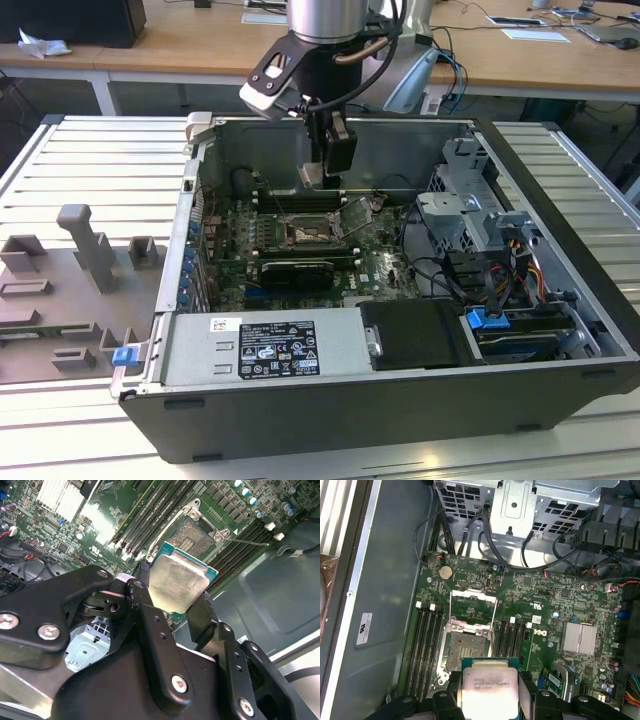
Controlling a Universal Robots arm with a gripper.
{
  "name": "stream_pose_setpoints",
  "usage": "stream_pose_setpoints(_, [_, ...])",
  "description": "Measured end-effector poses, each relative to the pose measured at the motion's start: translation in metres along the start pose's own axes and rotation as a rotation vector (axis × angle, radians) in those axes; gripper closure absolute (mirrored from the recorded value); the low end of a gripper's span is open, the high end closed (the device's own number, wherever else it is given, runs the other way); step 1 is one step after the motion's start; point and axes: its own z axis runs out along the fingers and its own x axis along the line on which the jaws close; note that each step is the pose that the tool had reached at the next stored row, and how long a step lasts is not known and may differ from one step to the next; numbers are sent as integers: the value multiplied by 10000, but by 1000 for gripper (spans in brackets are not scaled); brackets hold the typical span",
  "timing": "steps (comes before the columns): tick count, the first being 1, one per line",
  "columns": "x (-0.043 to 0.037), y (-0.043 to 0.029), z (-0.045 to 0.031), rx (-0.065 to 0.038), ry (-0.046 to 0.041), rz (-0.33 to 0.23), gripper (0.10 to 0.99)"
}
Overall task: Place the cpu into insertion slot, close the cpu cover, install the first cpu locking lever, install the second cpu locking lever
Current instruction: 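Place the cpu into insertion slot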
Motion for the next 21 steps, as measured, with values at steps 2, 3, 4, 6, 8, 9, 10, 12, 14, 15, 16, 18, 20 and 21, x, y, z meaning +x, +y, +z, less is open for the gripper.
stream_pose_setpoints(2, [0, -1, 8, 0, 0, 4, 549])
stream_pose_setpoints(3, [0, -1, 13, 0, 0, 7, 549])
stream_pose_setpoints(4, [0, -1, 17, 0, 0, 8, 549])
stream_pose_setpoints(6, [0, -2, 25, 1, -1, 13, 549])
stream_pose_setpoints(8, [-1, -3, 40, 1, -1, 22, 549])
stream_pose_setpoints(9, [-1, -4, 46, 1, -1, 25, 549])
stream_pose_setpoints(10, [-1, -4, 54, 1, -2, 30, 549])
stream_pose_setpoints(12, [-1, -6, 67, 1, -3, 39, 549])
stream_pose_setpoints(14, [-2, -6, 75, 1, -3, 44, 549])
stream_pose_setpoints(15, [-2, -6, 79, 1, -3, 46, 549])
stream_pose_setpoints(16, [-2, -7, 83, 1, -3, 49, 549])
stream_pose_setpoints(18, [-2, -7, 90, 1, -3, 54, 549])
stream_pose_setpoints(20, [-2, -9, 109, 7, -3, 70, 549])
stream_pose_setpoints(21, [-2, -11, 124, 18, -2, 78, 549])
